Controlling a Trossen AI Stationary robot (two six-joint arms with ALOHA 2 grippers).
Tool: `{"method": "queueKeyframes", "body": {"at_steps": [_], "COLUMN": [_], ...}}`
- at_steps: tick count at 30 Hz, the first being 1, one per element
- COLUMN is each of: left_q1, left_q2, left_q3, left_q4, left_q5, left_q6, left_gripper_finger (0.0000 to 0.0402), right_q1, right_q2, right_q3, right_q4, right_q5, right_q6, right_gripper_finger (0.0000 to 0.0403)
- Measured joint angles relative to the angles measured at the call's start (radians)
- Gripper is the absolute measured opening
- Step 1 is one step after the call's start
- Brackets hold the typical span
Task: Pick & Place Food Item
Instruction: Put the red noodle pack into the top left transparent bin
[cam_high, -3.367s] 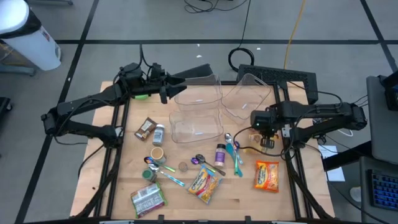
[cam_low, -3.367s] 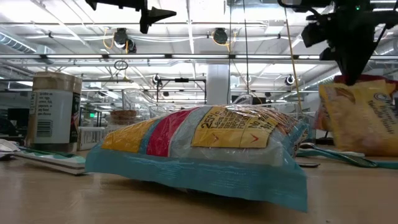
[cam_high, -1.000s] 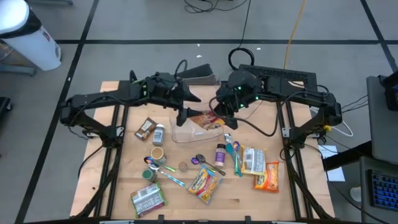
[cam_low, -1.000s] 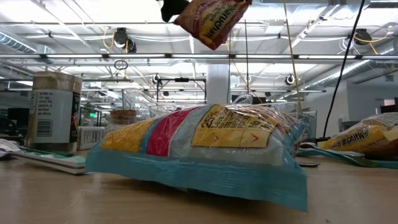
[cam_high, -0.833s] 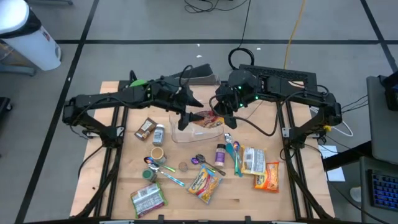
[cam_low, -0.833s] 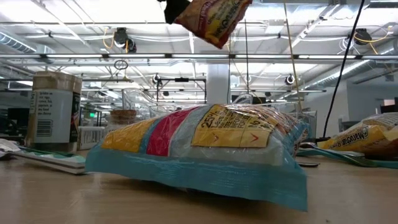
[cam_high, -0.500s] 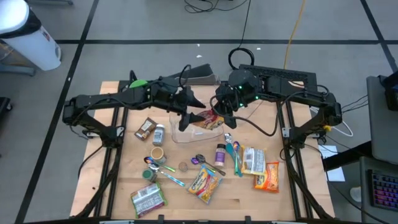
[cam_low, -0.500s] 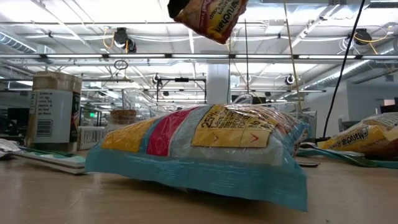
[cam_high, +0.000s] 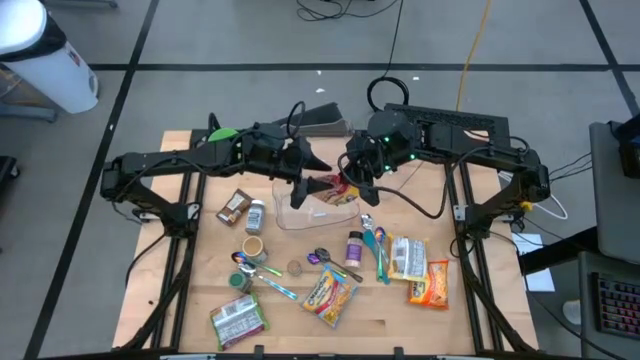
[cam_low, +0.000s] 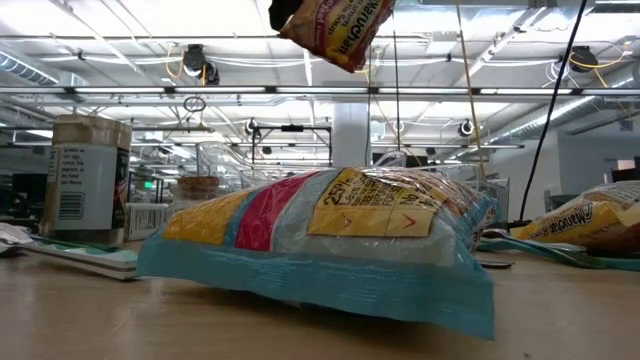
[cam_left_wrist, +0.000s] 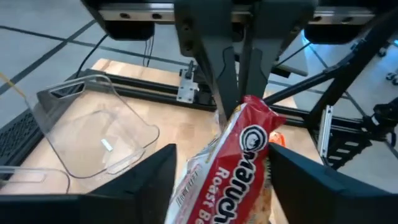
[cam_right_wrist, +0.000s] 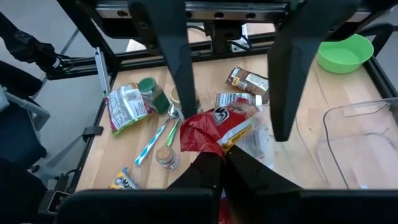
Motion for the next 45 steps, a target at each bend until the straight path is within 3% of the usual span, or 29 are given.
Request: {"method": "queueKeyframes", "body": {"at_steps": [16,21,34,45], "left_q1": [-0.001,0.0,0.009,0.093], "left_q2": [0.0,-0.001,-0.001,-0.128], "left_q3": [0.0,0.0,0.0,-0.001], "left_q4": [0.003,0.008,0.009,0.04], "left_q5": [0.0,-0.001,-0.003,-0.007], "left_q6": [0.031,0.034,0.048,0.046], "left_gripper_finger": [0.0009,0.0005,0.0003,0.0002], "right_q1": [0.002,0.002,-0.006,-0.013], "right_q2": [0.0,-0.017,-0.097,-0.19], "right_q3": [0.0,0.0,0.0,-0.004], "right_q4": [0.0,-0.004,-0.002,-0.011], "right_q5": [0.001,0.002,0.061,0.241], "right_q6": [-0.006,-0.02,-0.026,-0.055], "right_gripper_finger": [0.0001,0.0028,0.0173,0.0188]}}
